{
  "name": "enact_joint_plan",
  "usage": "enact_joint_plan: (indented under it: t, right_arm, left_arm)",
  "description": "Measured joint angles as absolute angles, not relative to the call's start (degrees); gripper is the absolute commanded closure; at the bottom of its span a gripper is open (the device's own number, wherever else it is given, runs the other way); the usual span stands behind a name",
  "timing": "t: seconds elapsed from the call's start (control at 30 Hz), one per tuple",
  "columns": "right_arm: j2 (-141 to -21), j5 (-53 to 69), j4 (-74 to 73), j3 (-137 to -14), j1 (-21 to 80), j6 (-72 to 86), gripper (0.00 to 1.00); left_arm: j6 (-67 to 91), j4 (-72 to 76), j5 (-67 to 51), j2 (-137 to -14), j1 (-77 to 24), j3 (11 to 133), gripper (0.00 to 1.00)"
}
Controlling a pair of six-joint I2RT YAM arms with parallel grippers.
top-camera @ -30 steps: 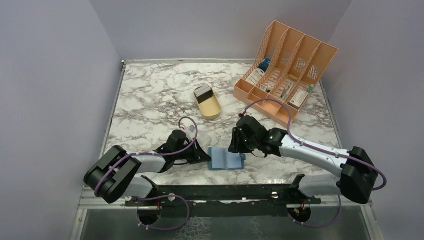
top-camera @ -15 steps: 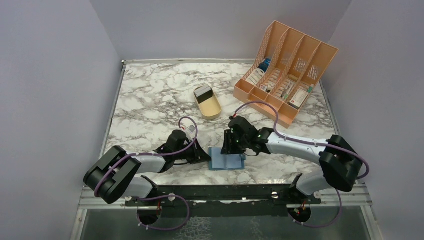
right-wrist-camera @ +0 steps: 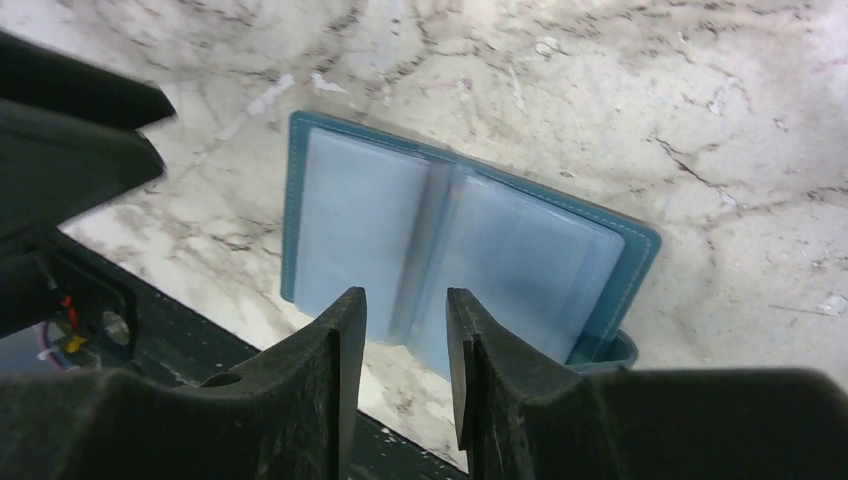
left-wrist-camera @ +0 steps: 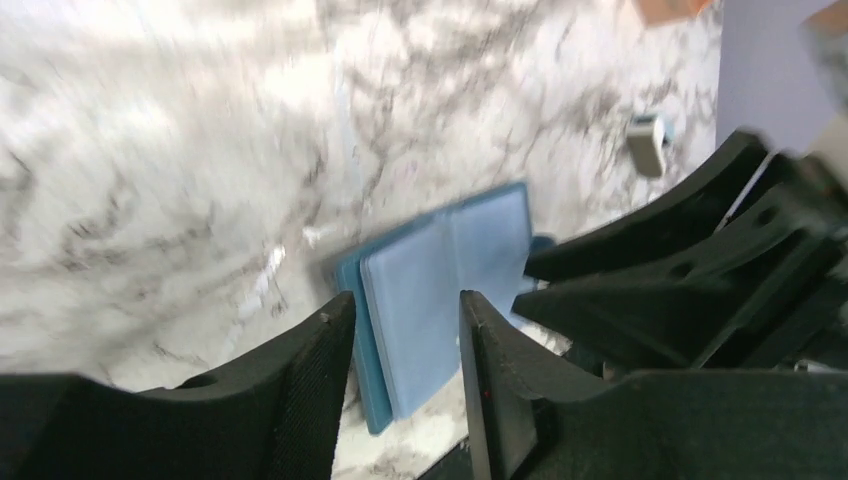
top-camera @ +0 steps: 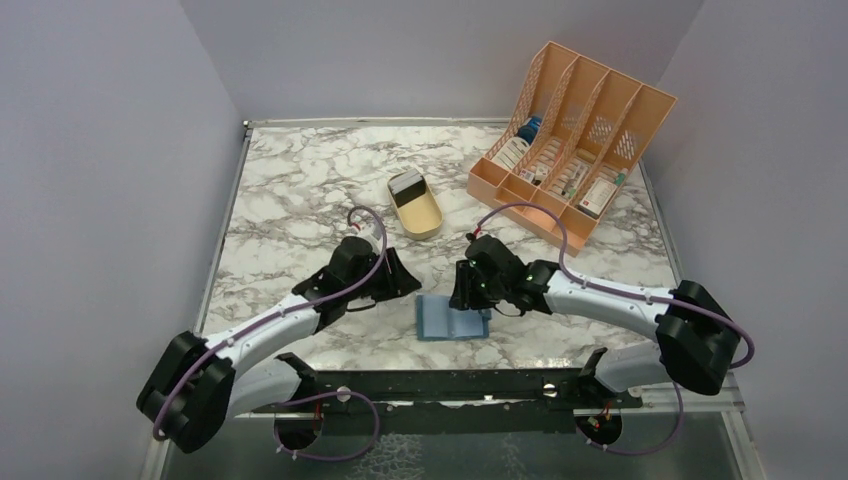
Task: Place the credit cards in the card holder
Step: Adjust the card holder at the center of the board.
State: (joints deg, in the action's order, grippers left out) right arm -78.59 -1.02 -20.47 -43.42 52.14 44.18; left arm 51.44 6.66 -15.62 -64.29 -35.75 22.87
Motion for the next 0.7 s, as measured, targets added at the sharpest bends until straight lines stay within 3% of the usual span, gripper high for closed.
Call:
enact_joint_plan:
  t: [0.2, 0.43, 0.7]
  right_arm:
    - [-77.78, 2.96, -15.81, -42.22, 52.14, 44.07, 0.57]
    - [-80.31, 4.25, -14.52, -42.28, 52.53, 45.84, 0.44]
    - [-87.90, -0.27, -18.31, -46.98, 54.72, 46.54, 0.43]
  left_arm:
    - [41.23, -4.27, -5.50, -61.82, -35.70, 34.50, 0.52]
    - [26.35, -13.45, 2.02, -71.61, -33.04, 49.17, 0.51]
    - [20.38, -15.38, 2.15, -78.78, -23.05, 60.58, 0.51]
